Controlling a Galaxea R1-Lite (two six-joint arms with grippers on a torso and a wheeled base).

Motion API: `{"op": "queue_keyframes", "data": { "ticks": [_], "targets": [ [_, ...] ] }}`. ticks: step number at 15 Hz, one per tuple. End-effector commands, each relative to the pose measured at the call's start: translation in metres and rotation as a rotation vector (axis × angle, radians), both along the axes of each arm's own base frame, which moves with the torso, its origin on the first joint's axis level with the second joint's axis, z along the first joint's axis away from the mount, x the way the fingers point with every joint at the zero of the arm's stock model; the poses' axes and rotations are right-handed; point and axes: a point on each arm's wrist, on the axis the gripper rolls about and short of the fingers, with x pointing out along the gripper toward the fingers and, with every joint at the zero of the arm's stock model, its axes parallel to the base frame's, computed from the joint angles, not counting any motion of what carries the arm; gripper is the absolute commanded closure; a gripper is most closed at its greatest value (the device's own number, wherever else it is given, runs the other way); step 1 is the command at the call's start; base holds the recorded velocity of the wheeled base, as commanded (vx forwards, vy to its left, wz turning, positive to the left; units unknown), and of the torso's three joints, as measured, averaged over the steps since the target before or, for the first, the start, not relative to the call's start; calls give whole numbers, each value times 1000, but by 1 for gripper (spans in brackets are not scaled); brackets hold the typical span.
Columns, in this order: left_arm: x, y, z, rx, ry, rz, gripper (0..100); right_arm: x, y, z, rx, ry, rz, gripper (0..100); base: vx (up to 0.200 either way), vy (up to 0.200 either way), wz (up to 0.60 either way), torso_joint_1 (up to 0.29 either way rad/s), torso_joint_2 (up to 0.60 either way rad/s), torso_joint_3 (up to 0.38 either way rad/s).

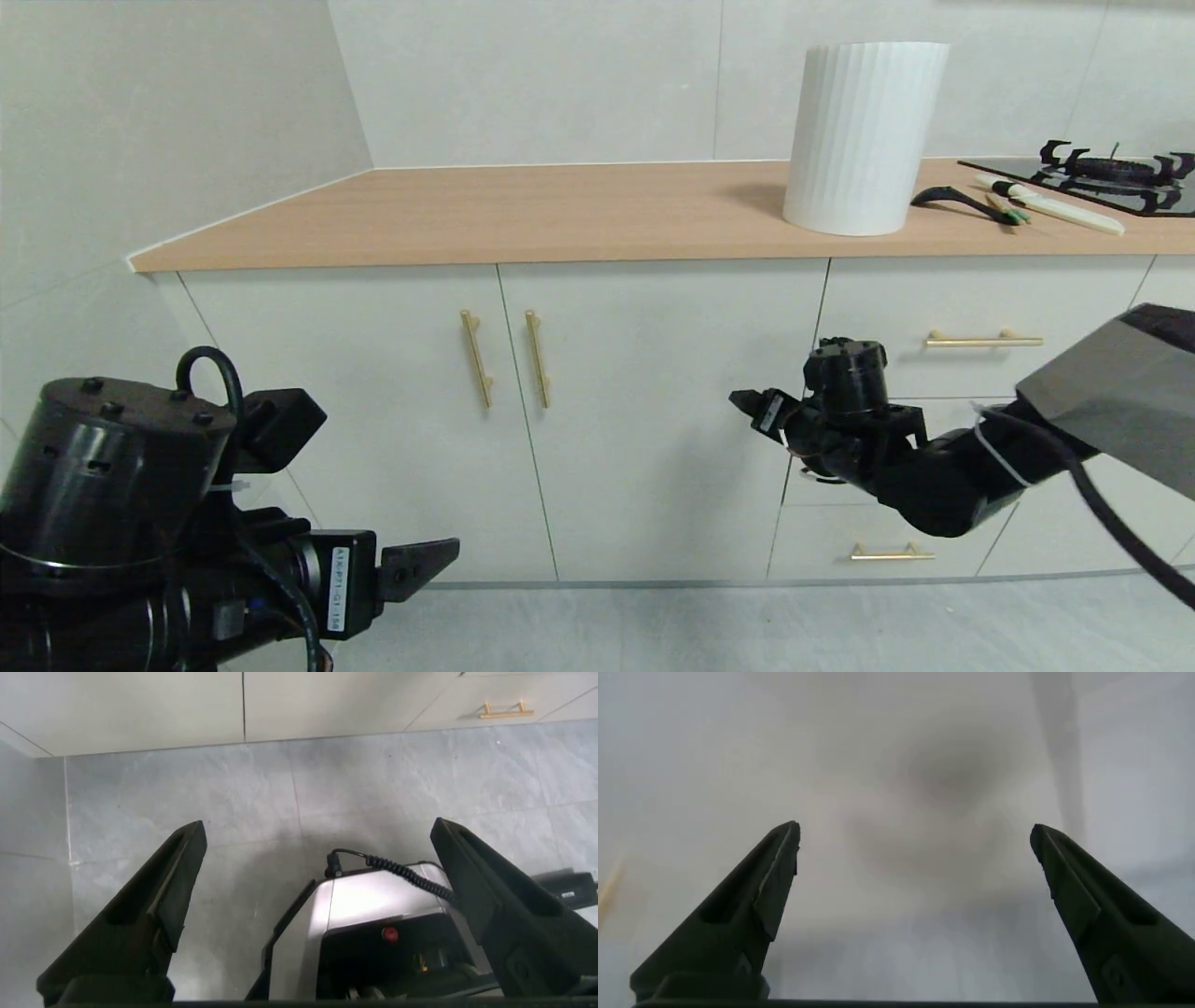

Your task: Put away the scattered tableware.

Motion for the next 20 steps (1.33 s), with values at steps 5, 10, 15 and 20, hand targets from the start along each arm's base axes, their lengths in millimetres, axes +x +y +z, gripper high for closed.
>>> {"op": "queue_keyframes", "data": {
  "ticks": [5, 10, 15, 20],
  "targets": [
    [-36, 26, 37, -116, -196, 22, 0, -127, -62, 106, -140, -278, 129, 0, 0, 0, 0, 0, 0, 0],
    [-104, 76, 45, -98, -477, 95, 0, -232, -118, 129, -273, -505, -6, 0, 0, 0, 0, 0, 0, 0],
    [-173, 105, 21, 34, -738, 194, 0, -321, -172, 115, -467, -639, -262, 0, 0, 0, 0, 0, 0, 0],
    [-217, 109, -4, 115, -830, 301, 0, -404, -183, 81, -594, -687, -403, 0, 0, 0, 0, 0, 0, 0]
  ]
}}
